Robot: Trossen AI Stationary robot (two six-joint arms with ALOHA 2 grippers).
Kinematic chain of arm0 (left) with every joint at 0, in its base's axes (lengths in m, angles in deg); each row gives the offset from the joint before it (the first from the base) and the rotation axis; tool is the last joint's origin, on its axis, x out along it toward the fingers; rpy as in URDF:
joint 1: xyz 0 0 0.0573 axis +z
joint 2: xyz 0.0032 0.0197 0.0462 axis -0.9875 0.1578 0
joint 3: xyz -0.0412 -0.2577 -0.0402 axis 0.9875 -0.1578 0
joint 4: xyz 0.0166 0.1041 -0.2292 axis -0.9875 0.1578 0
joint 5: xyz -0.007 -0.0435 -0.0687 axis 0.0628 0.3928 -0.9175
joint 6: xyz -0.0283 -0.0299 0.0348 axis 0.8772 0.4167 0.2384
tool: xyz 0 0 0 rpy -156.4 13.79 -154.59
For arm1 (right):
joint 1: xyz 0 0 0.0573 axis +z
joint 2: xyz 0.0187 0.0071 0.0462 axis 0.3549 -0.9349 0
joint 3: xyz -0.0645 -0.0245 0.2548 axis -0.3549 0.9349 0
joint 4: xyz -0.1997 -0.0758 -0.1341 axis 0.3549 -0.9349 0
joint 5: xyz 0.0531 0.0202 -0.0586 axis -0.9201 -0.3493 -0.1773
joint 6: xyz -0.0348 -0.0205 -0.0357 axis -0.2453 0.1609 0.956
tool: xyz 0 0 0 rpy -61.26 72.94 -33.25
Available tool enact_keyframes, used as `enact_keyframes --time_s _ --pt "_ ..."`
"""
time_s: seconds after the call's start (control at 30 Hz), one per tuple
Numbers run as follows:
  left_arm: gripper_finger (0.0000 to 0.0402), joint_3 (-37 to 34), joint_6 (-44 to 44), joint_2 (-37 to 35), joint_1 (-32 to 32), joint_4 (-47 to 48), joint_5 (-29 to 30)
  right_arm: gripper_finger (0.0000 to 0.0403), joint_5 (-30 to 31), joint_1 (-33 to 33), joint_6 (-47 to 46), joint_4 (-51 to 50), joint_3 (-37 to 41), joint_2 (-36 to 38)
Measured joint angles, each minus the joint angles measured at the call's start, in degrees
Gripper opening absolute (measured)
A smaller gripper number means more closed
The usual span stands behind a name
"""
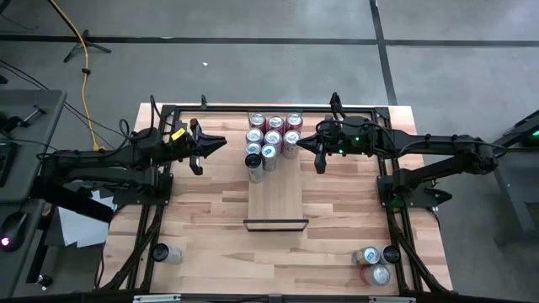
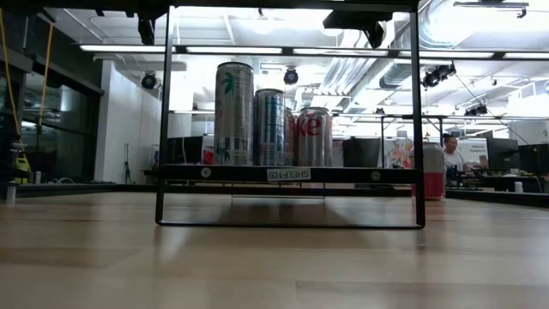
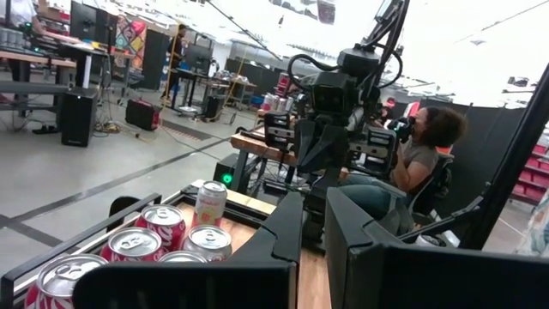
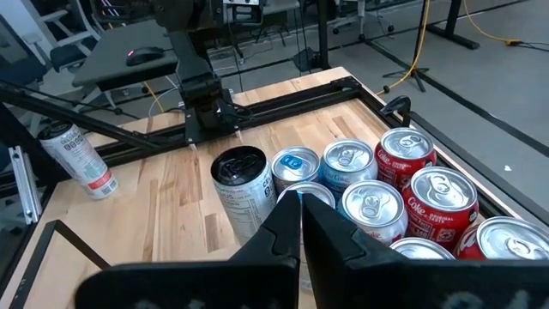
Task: Place canned beverage on shelf
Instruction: Put the blue soda can on the shelf aligned with the other blue soda cans
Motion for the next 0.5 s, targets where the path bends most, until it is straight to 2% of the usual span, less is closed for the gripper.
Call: enact_keyframes --time_s 0.33,0.4,0.5 --pt "0.0001 0.0 0.0 0.0 0.0 0.0 1.4 0.0007 0.0 0.0 0.0 0.0 0.0 0.0" --pt "0.0001 0.0 -0.2 0.0 0.0 0.0 1.7 0.0026 -0.1 0.1 -0.6 0.0 0.0 0.0" --pt "0.0001 0.0 -2.0 0.0 0.0 0.0 1.7 0.0078 -0.5 0.5 -2.0 -1.3 -1.4 0.0"
